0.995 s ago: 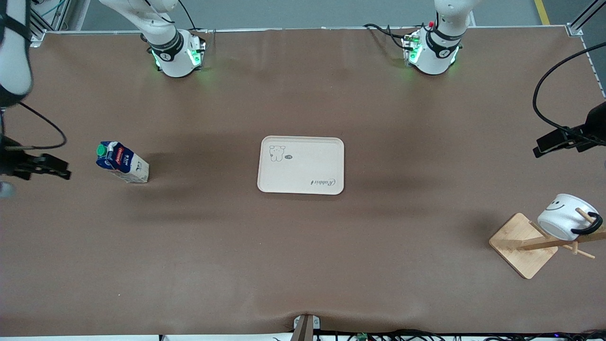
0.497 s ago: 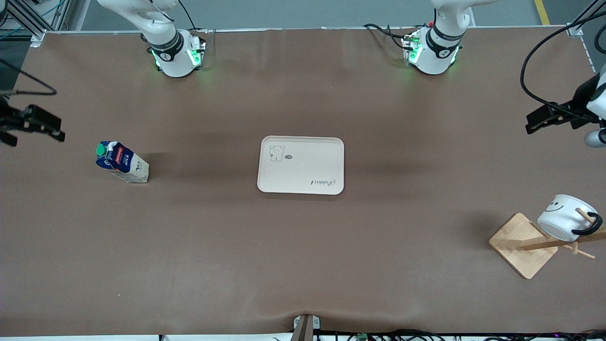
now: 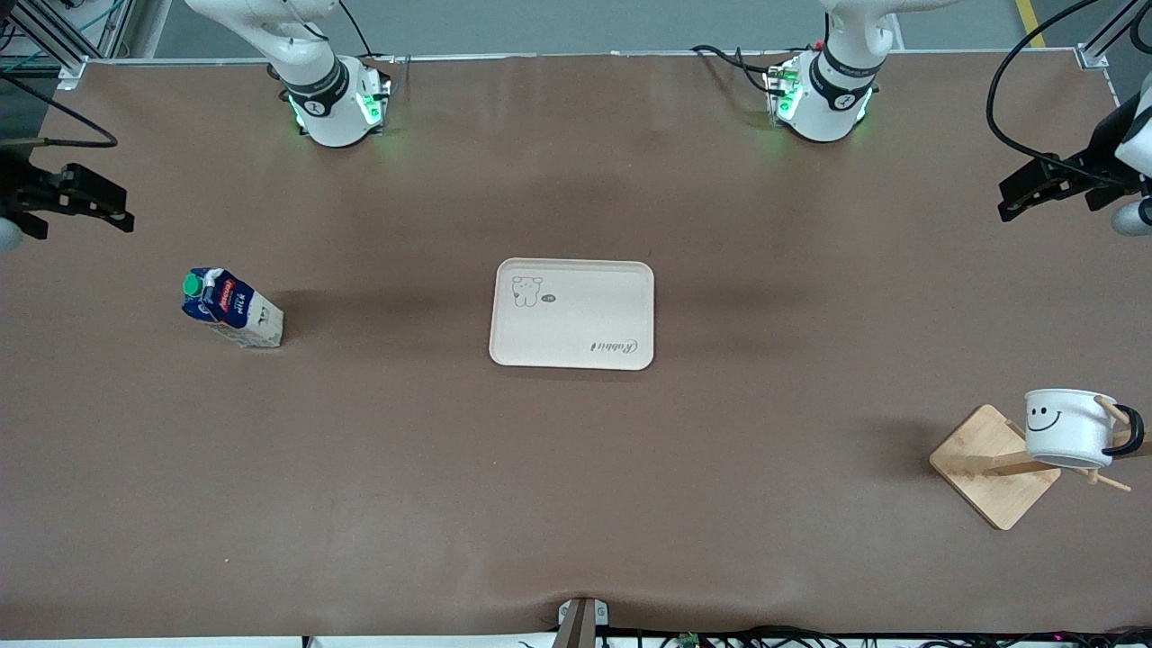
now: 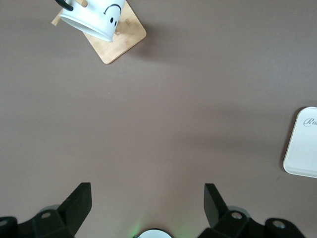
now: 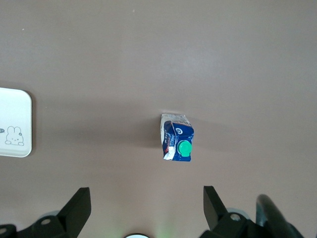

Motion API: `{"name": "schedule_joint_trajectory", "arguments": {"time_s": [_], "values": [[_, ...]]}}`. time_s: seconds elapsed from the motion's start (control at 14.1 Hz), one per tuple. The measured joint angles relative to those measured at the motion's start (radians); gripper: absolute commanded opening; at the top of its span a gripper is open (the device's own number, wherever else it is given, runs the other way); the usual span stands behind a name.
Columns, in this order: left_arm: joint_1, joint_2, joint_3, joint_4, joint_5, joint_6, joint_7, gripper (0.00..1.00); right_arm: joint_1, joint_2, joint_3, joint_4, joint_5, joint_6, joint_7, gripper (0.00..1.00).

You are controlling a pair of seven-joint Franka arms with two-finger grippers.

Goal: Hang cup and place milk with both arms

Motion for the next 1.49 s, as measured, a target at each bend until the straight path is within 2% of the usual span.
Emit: {"name": "schedule_joint_trajectory", "arguments": {"time_s": [0.36, 0.71, 1.49], "values": [[-0.009, 0.015, -0.001, -0.011, -0.004, 0.002, -0.001, 1.0, -0.009, -0.06, 0.006, -0.075, 0.006, 0.004, 0.0, 1.0], [-0.019, 0.03, -0.01, -0.014, -0.004, 0.021, -0.003, 1.0, -0.025, -0.068, 0.001, -0.029, 0.005, -0.025, 0.0, 1.0], [-0.012, 0.03, -0.004, 0.006, -0.004, 0.044, 0.022, 1.0, -0.062, -0.067, -0.003, -0.028, 0.005, -0.06, 0.0, 1.0]]}}
